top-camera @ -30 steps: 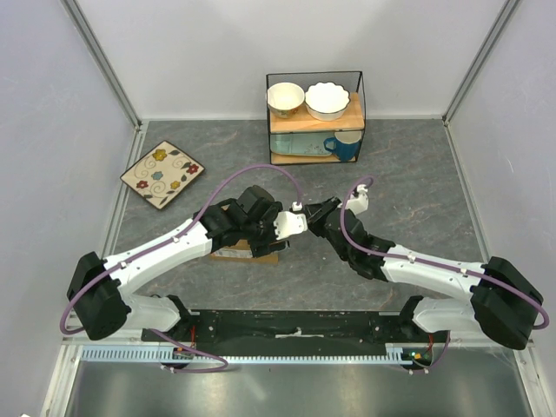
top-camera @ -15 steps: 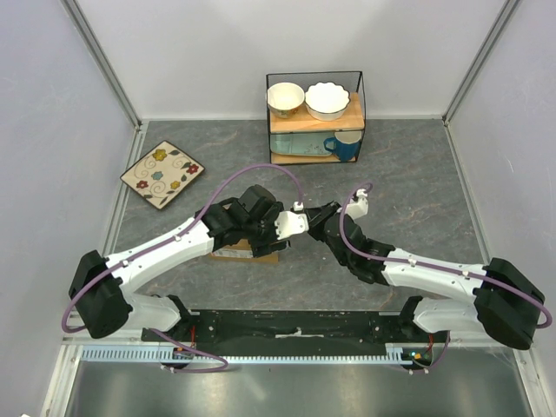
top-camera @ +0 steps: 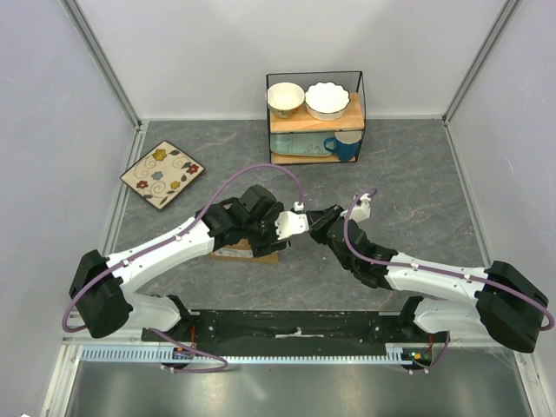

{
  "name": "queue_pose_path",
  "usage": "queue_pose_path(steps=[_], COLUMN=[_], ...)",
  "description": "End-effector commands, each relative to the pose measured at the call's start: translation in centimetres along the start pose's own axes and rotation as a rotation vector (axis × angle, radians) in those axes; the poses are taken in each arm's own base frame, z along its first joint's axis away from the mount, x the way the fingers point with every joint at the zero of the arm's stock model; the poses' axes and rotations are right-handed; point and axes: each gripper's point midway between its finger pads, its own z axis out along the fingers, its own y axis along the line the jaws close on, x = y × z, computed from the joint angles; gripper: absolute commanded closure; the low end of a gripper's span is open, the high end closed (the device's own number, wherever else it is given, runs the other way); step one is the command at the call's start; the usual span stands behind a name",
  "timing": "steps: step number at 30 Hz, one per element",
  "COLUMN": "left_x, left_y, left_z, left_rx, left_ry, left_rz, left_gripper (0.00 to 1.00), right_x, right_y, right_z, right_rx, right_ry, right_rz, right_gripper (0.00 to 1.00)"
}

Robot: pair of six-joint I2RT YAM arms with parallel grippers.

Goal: Unpack the express box

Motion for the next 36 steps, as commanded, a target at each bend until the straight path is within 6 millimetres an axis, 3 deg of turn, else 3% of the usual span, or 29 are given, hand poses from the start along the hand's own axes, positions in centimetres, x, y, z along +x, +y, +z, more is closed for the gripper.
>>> queue_pose_path(steps=[1, 27, 36], left_x=[2.6, 3.9, 4.1], left_y=[0.1, 1.1, 1.2], left_z=[1.5, 2.4, 2.4], left_rx=[-0.005, -0.007, -0.007], left_ry=[0.089, 0.111, 0.114], left_rz=[-0.078, -0.154, -0.16], left_gripper=[0.26, 0.27, 0.27], right_x=[5.4, 8.3, 8.0], right_y=[1.1, 0.4, 0.2], right_z=[-2.7, -4.7, -5.6], right_rx=[-0.085, -0.071, -0.064], right_ry=[0.267, 0.363, 0.365], right_rz=[-0.013, -0.048, -0.037], right_gripper=[1.0, 1.0, 1.0])
